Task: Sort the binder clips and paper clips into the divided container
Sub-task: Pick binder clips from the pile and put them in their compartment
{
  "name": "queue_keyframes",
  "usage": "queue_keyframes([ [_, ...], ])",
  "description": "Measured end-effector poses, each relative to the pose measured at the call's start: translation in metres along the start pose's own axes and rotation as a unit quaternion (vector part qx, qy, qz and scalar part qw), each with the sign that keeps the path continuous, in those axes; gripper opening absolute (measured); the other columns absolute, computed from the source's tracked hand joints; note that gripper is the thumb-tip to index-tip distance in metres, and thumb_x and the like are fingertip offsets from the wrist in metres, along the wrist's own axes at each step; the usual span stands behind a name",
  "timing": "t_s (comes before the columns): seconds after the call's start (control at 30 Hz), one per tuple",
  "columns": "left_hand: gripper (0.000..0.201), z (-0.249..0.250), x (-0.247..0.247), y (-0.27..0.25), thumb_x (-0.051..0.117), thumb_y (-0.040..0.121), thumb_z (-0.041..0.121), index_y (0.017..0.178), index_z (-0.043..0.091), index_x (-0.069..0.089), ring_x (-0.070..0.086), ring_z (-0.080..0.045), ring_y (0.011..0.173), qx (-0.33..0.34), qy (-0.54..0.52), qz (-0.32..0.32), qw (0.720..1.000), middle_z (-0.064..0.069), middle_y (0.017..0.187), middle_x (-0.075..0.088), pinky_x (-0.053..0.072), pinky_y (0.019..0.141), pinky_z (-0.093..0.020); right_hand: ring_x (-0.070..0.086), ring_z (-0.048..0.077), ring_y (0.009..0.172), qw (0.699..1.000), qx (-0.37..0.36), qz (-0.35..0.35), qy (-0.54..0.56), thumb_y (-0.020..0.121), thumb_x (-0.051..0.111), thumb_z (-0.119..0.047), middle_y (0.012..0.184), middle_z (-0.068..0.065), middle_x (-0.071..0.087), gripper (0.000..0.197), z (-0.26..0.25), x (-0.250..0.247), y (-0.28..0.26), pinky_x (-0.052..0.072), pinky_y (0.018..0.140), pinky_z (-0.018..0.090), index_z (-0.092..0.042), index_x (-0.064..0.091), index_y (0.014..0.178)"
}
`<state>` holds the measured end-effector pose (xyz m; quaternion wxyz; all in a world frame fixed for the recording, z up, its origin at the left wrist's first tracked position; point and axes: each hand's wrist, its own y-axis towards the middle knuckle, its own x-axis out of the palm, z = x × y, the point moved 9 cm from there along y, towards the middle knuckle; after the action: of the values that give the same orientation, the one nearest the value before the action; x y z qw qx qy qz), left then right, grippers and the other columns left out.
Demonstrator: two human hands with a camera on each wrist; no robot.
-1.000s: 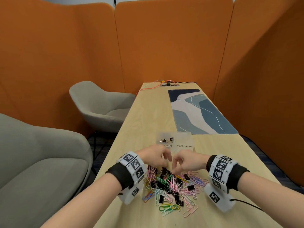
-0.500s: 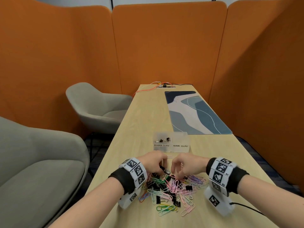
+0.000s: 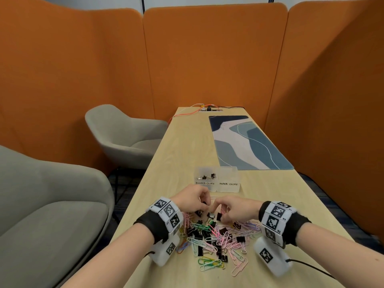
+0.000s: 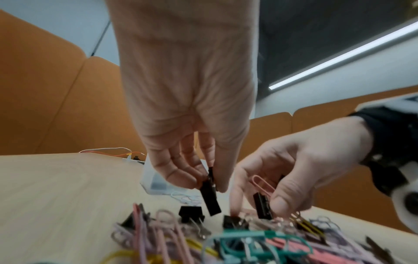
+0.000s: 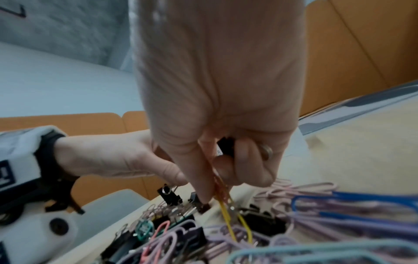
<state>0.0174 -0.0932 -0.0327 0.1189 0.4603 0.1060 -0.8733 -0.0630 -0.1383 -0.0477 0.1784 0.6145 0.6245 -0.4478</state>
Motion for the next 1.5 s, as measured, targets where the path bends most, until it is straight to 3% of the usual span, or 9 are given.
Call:
queue_keyframes([
  [0.17, 0.020, -0.010, -0.009, 0.001, 0.070, 0.082, 0.011, 0.102, 0.009, 0.066, 0.056, -0.011, 0.082, -0.024, -0.029, 0.009, 0.999, -0.010, 0.107, 0.069, 0.047, 0.076, -0.022, 0.045, 0.008, 0.050, 0.994, 0.035, 0.040, 0.095, 0.083, 0.056, -0.005, 0.069, -0.002, 0.051, 0.016, 0.014, -0.008, 0.001, 0.034, 0.044, 0.019, -0.019, 0.062, 0.088],
  [0.3, 0.032, -0.003, 0.007, -0.005, 0.070, 0.081, 0.011, 0.112, 0.013, 0.064, 0.055, -0.013, 0.083, -0.027, -0.005, -0.064, 0.998, -0.003, 0.103, 0.065, 0.045, 0.070, -0.021, 0.049, 0.002, 0.051, 0.987, 0.033, 0.097, 0.126, 0.078, 0.061, -0.002, 0.068, -0.004, 0.057, 0.018, 0.019, -0.019, 0.003, 0.036, 0.044, 0.010, -0.019, 0.056, 0.077],
  [0.4, 0.036, 0.008, 0.023, -0.006, 0.073, 0.077, 0.014, 0.112, 0.015, 0.066, 0.060, -0.017, 0.092, -0.003, 0.050, -0.101, 0.994, -0.005, 0.112, 0.068, 0.047, 0.076, -0.025, 0.049, 0.005, 0.056, 0.980, 0.042, 0.140, 0.134, 0.076, 0.062, 0.000, 0.069, -0.003, 0.056, 0.022, 0.026, -0.027, 0.004, 0.037, 0.048, 0.011, -0.020, 0.056, 0.074],
  [0.5, 0.034, 0.018, 0.028, -0.002, 0.071, 0.080, 0.012, 0.113, 0.010, 0.068, 0.063, -0.023, 0.102, 0.016, 0.085, -0.095, 0.992, -0.008, 0.114, 0.069, 0.047, 0.072, -0.014, 0.046, 0.011, 0.054, 0.973, 0.071, 0.166, 0.145, 0.081, 0.047, 0.001, 0.069, 0.002, 0.053, 0.023, 0.034, -0.031, 0.004, 0.036, 0.048, 0.020, -0.019, 0.057, 0.078],
  [0.73, 0.023, 0.020, 0.028, 0.001, 0.073, 0.074, 0.009, 0.096, 0.009, 0.069, 0.066, -0.024, 0.095, 0.024, 0.119, -0.076, 0.990, -0.008, 0.102, 0.073, 0.054, 0.084, -0.033, 0.029, 0.011, 0.039, 0.936, 0.136, 0.148, 0.289, 0.081, 0.043, -0.004, 0.059, 0.004, 0.042, 0.023, 0.043, -0.024, 0.003, 0.020, 0.039, 0.013, -0.012, 0.050, 0.061],
  [0.93, 0.022, 0.010, 0.025, 0.000, 0.069, 0.074, 0.008, 0.096, 0.007, 0.066, 0.064, -0.027, 0.093, 0.016, 0.104, -0.054, 0.993, -0.013, 0.101, 0.070, 0.051, 0.080, -0.032, 0.033, 0.010, 0.051, 0.995, 0.078, 0.009, 0.055, 0.087, 0.058, -0.025, 0.065, -0.003, 0.039, 0.012, 0.025, -0.023, -0.018, 0.029, 0.044, 0.020, -0.014, 0.061, 0.086],
  [1.1, 0.022, 0.004, 0.020, 0.002, 0.071, 0.078, 0.011, 0.100, 0.008, 0.071, 0.061, -0.019, 0.092, -0.002, 0.080, -0.051, 0.995, -0.010, 0.105, 0.071, 0.046, 0.078, -0.024, 0.049, 0.014, 0.075, 0.989, 0.037, -0.006, -0.142, 0.074, 0.074, -0.038, 0.076, -0.006, 0.046, 0.037, 0.018, -0.016, -0.036, 0.040, 0.064, 0.028, -0.016, 0.061, 0.102],
  [1.2, 0.020, 0.003, 0.017, 0.004, 0.070, 0.078, 0.010, 0.097, 0.007, 0.072, 0.054, -0.012, 0.084, -0.010, 0.068, -0.052, 0.996, -0.007, 0.095, 0.069, 0.045, 0.075, -0.024, 0.053, 0.019, 0.088, 0.985, 0.028, 0.014, -0.172, 0.079, 0.070, -0.036, 0.080, -0.006, 0.049, 0.031, 0.019, -0.006, -0.033, 0.044, 0.073, 0.032, -0.014, 0.062, 0.099],
  [1.5, 0.012, -0.008, -0.021, 0.008, 0.070, 0.081, 0.006, 0.088, 0.014, 0.067, 0.051, -0.008, 0.064, -0.058, -0.129, -0.001, 0.990, 0.004, 0.071, 0.050, 0.046, 0.061, -0.015, 0.042, 0.002, 0.062, 0.988, -0.015, 0.115, -0.098, 0.087, 0.061, -0.024, 0.069, -0.014, 0.052, 0.011, 0.011, -0.047, -0.031, 0.030, 0.054, 0.013, -0.016, 0.069, 0.088],
])
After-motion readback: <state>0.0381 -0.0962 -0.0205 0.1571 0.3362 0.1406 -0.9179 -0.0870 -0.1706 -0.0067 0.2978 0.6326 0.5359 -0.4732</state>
